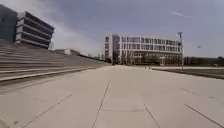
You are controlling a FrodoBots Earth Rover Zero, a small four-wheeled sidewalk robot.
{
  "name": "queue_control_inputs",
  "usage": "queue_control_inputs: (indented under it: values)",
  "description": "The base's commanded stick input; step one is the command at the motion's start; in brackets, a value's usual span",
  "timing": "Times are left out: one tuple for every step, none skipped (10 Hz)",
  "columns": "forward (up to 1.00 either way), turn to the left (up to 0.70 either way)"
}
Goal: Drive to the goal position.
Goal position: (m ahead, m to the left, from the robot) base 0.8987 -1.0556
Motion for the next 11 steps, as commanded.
queue_control_inputs:
  values:
    - [0.70,0.00]
    - [0.70,0.00]
    - [0.70,0.00]
    - [0.70,0.00]
    - [0.70,0.00]
    - [0.70,0.00]
    - [0.70,0.00]
    - [0.70,0.00]
    - [0.70,0.00]
    - [0.70,0.00]
    - [0.70,0.00]
